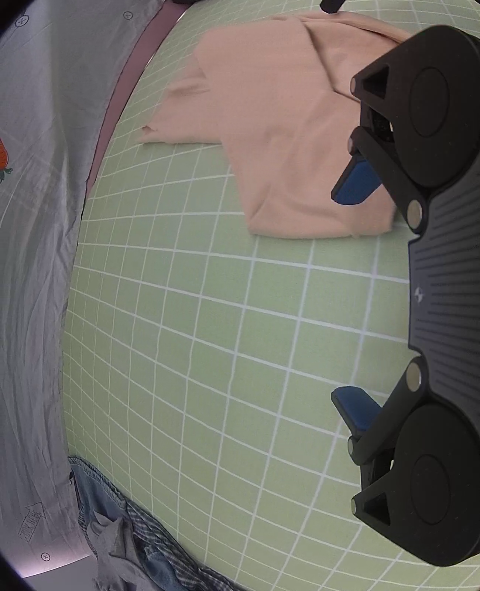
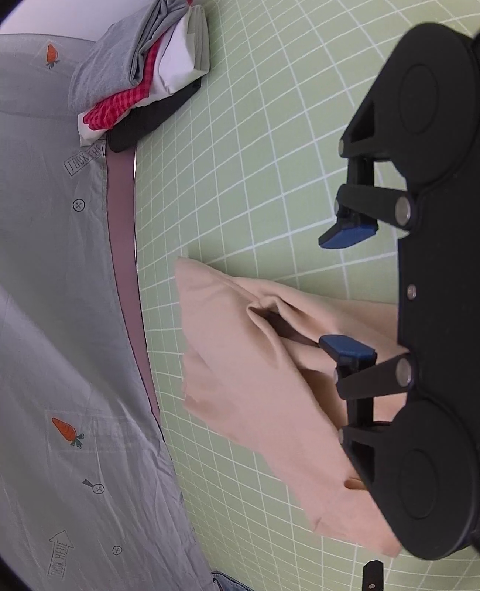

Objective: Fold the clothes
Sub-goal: 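Grasp the sweater hem with the left gripper and fold it upward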

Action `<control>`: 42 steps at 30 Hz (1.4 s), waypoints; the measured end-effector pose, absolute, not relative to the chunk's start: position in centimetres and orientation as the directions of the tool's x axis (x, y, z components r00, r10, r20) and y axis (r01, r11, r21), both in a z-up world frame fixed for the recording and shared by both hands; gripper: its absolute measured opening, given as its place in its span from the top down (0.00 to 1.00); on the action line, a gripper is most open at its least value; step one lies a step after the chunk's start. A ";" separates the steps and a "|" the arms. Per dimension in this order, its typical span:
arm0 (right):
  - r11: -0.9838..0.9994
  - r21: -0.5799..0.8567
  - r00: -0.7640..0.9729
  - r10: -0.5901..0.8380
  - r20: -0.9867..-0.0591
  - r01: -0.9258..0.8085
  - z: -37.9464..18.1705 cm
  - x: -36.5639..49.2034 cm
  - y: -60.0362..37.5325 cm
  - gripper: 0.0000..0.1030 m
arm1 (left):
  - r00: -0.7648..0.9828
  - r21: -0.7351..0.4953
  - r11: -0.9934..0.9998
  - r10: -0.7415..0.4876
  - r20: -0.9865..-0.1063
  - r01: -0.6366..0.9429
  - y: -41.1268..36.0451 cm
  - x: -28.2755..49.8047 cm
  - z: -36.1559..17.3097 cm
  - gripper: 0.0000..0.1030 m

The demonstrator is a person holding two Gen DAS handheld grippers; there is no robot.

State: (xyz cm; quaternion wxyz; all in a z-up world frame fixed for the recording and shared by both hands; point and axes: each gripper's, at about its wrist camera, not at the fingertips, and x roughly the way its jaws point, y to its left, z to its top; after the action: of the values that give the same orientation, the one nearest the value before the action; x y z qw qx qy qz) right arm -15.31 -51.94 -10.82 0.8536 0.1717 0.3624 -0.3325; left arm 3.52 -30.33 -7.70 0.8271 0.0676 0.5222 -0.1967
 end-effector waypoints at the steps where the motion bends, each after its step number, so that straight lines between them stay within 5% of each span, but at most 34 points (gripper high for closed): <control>1: 0.720 0.046 0.512 -0.445 -0.735 0.692 -11.1 -14.7 -52.4 0.49 | 0.372 -0.107 0.914 -0.264 -0.890 0.391 -30.9 4.2 -7.9 0.00; 13: 0.795 -0.119 0.468 -0.463 -0.753 0.595 -13.3 -9.5 -53.5 0.49 | 0.304 -0.176 0.892 -0.319 -0.898 0.416 -34.7 7.6 -9.7 0.05; 27: 0.806 -0.207 0.499 -0.522 -0.692 0.555 -11.7 -8.9 -52.4 0.49 | 0.362 -0.107 0.866 -0.313 -0.878 0.488 -34.7 7.2 -9.1 0.59; 30: 0.809 -0.226 0.497 -0.526 -0.690 0.542 -12.1 -8.4 -52.8 0.58 | 0.344 -0.159 0.859 -0.356 -0.869 0.487 -34.3 7.4 -9.3 0.92; 31: 0.819 -0.219 0.508 -0.514 -0.691 0.530 -12.1 -8.3 -52.9 0.78 | 0.329 -0.195 0.854 -0.383 -0.863 0.482 -34.0 7.4 -9.3 0.95; 33: 0.838 -0.207 0.529 -0.490 -0.693 0.505 -12.1 -7.9 -52.8 0.90 | 0.336 -0.191 0.849 -0.388 -0.858 0.493 -33.9 7.3 -9.3 0.95; 42: 0.796 -0.159 0.612 -0.560 -0.558 0.584 -7.5 -9.4 -52.1 0.94 | 0.472 -0.310 0.865 -0.480 -0.739 0.394 -29.3 7.3 -2.9 0.96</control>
State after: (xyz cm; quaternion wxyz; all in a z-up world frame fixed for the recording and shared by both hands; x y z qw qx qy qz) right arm -9.44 -52.09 -7.49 0.8976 0.0196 0.3039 -0.3189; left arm 7.33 -29.26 -2.93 0.8566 -0.0484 0.4459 -0.2550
